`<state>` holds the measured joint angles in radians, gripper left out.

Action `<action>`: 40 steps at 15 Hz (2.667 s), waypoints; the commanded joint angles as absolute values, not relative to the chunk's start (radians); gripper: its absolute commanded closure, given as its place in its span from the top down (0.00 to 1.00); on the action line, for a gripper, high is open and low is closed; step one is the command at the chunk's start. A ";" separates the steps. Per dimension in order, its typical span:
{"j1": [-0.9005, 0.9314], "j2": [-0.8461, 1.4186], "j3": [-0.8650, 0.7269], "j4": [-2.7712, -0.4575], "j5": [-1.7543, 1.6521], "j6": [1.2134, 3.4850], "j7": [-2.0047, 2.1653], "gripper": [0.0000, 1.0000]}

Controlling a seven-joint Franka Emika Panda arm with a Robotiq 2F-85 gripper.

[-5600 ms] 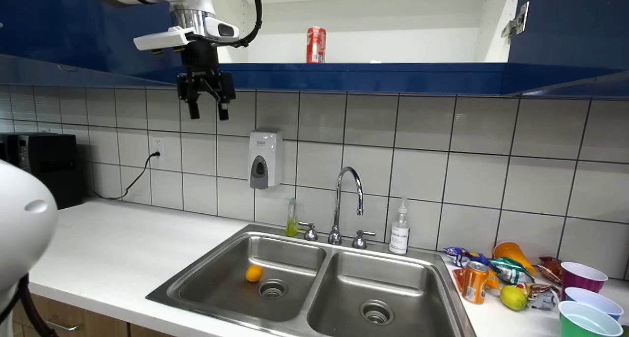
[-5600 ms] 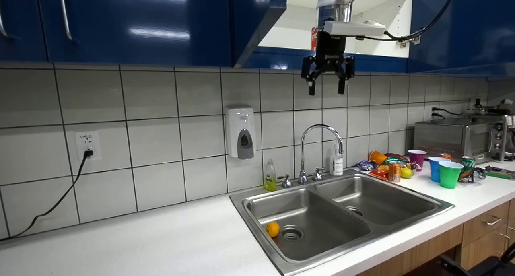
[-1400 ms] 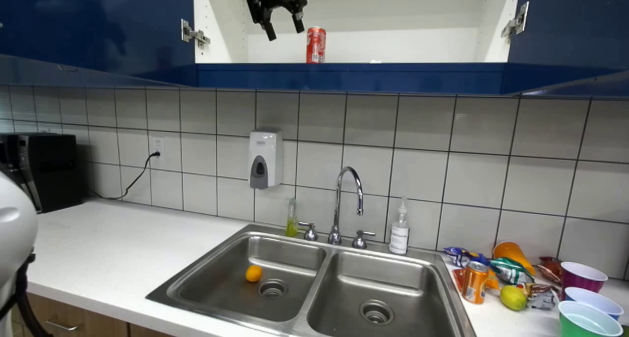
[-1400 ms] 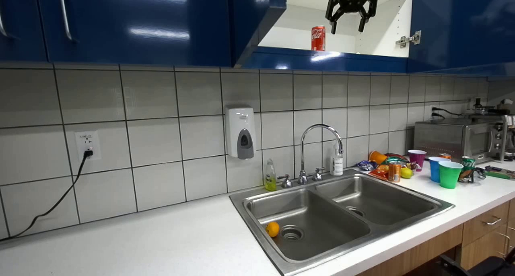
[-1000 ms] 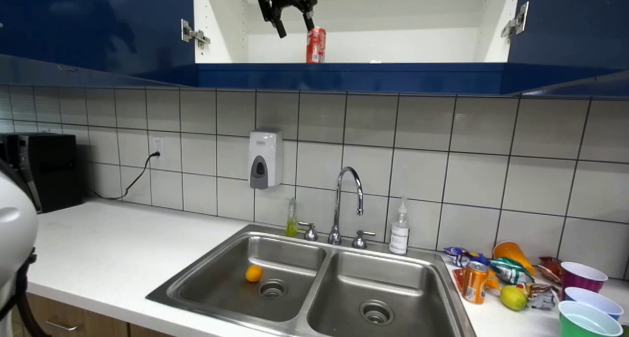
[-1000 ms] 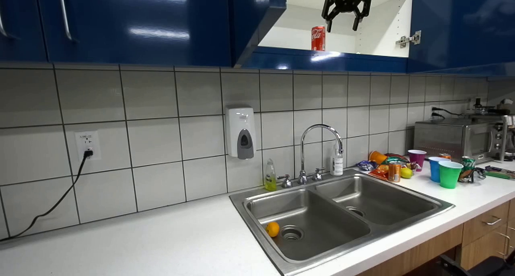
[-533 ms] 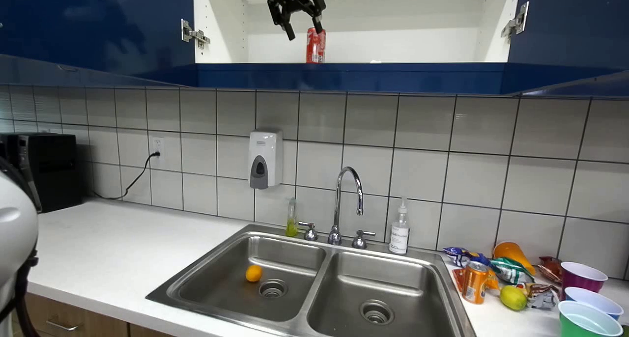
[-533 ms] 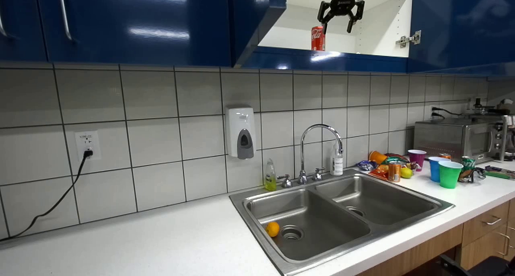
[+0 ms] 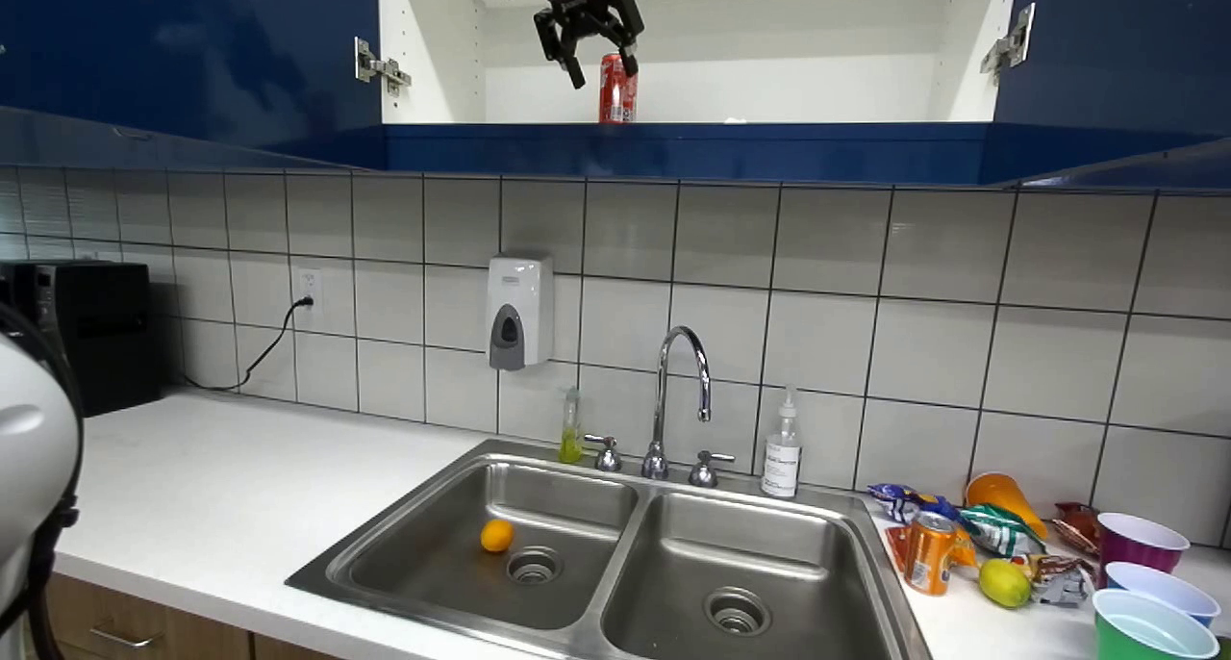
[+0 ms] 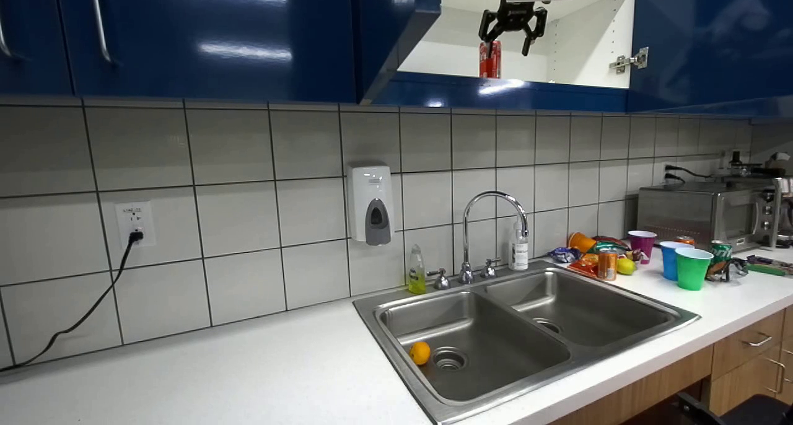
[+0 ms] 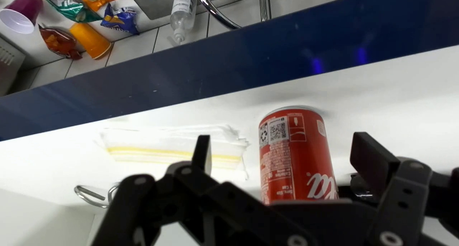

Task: Put the red can in the sink on the left.

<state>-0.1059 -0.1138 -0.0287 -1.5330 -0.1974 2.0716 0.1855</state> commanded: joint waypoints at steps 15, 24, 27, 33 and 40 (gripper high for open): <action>-0.091 0.021 -0.027 -1.394 -0.205 2.124 0.163 1.00; -0.091 0.036 -0.026 -1.389 -0.206 2.159 0.165 1.00; -0.091 0.042 -0.026 -1.383 -0.207 2.165 0.167 1.00; -0.092 0.054 -0.028 -1.373 -0.206 2.171 0.166 1.00; -0.092 0.065 -0.028 -1.362 -0.203 2.177 0.165 0.74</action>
